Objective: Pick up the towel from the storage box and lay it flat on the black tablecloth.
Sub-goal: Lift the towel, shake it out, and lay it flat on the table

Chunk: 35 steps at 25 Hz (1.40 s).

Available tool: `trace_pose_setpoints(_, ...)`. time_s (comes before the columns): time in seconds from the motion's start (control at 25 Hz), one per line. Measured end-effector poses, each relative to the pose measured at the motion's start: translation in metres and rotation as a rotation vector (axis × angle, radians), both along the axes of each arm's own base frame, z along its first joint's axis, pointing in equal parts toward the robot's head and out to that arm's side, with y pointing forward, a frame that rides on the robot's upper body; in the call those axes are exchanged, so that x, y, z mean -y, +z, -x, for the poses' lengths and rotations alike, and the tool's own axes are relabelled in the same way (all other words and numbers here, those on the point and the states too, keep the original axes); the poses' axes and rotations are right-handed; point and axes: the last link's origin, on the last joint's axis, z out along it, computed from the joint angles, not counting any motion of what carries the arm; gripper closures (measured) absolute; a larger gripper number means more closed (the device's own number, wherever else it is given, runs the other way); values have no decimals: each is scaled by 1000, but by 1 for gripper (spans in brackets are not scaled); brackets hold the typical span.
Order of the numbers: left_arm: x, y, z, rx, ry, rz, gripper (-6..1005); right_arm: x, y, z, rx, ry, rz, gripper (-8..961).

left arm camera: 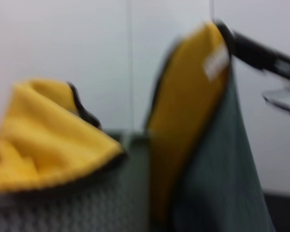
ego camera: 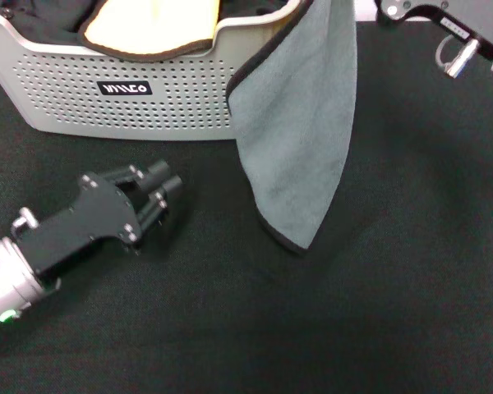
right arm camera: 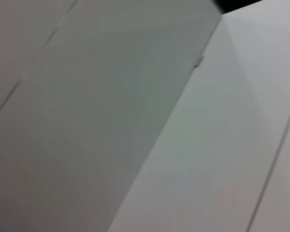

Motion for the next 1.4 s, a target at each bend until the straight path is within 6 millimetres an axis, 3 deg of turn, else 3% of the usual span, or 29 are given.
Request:
trace_pose_setpoints(0.2,-4,21,-13,67,-86,-92,767,9,-11,-2,76,38,17,934)
trace_pose_setpoints(0.4,-18,36,-34,84,-214,-132,628,20,-17,0,90,78,41,933)
trace_pose_setpoints(0.72,-38,25,-60,65,-317,37,603,20,-21,8,98,103,55,931)
trace_pose_setpoints(1.08,-37,27,-65,106,-324,141,606,13,-25,13,116,100,49,930)
trace_pose_setpoints(1.4,-37,15,-67,94,-303,171,609,12,-28,19,121,116,59,928)
